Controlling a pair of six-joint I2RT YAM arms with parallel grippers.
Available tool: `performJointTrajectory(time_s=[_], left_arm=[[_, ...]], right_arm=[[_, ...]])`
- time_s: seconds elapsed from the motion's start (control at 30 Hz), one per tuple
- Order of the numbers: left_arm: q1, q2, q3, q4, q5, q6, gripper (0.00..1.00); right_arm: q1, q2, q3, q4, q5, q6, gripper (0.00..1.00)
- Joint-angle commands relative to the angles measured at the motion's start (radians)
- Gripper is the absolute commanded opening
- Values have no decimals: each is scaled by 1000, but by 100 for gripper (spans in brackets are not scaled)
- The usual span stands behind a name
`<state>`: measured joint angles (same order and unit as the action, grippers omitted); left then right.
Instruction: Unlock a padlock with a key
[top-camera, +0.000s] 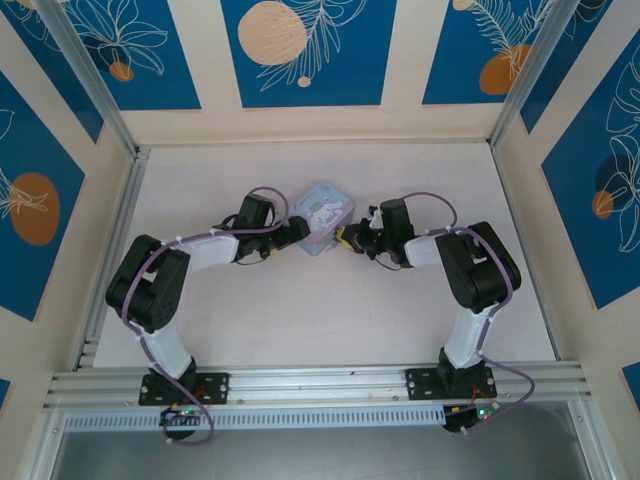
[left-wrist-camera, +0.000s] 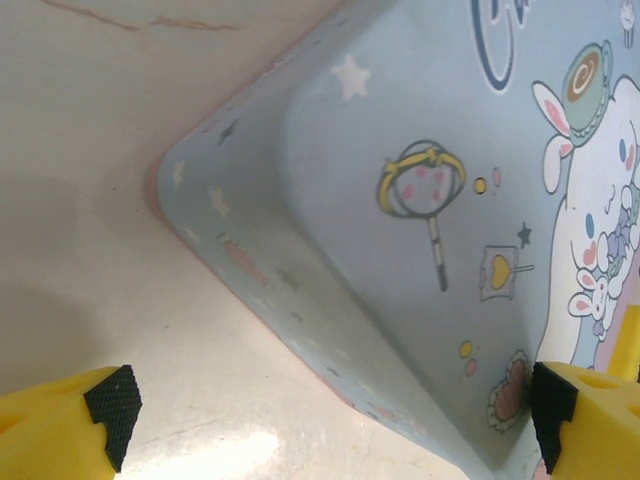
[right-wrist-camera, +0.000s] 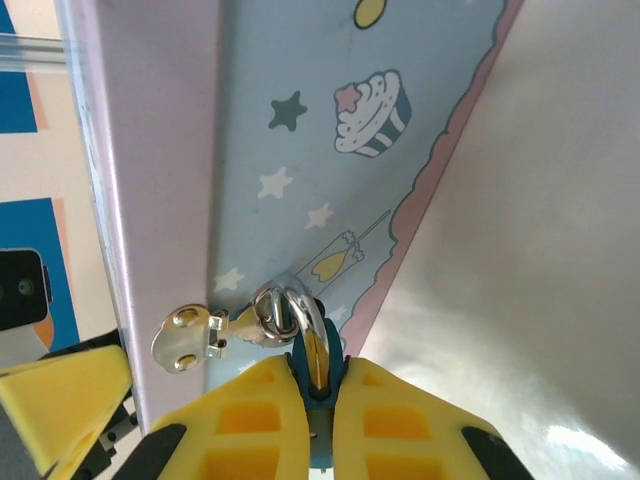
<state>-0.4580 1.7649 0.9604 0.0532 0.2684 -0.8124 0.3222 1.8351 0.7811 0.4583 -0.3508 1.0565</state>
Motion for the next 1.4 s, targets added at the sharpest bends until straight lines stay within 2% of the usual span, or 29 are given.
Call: performJointTrajectory(time_s=[0.0,0.33,0.43,0.5,0.57,0.67,0.9,1.07,1.37], left_arm=[[7,56,-24,-217,-61,23,98],[5,60,10,-246,-64,36,98],[6,63,17,-246,-62,38,98],[5,66,21,-246,-58,38,98],[7,66,23,-246,-57,39,98],[6,63,25,-246,-54,39,98],[6,55,24,-250,-51,43,98],[7,53,26,-248,-48,43,98],[5,57,35,-246,-38,42,98]], right_arm=[[-56,-44,-52,-72,4,-56,0],[-73,-60,-69,-213,-94,-210,0],[-70,-43,-44,-311,-55,-264,0],[-71,-40,-48,-317,-44,-271,2],[-72,-42,-59,-307,-39,-262,15],[-72,-62,-83,-274,-34,-242,27],[-76,-168,-180,-167,11,-192,46],[-77,-227,-241,-88,44,-178,47],[-16,-186,-240,-1,81,-127,44]])
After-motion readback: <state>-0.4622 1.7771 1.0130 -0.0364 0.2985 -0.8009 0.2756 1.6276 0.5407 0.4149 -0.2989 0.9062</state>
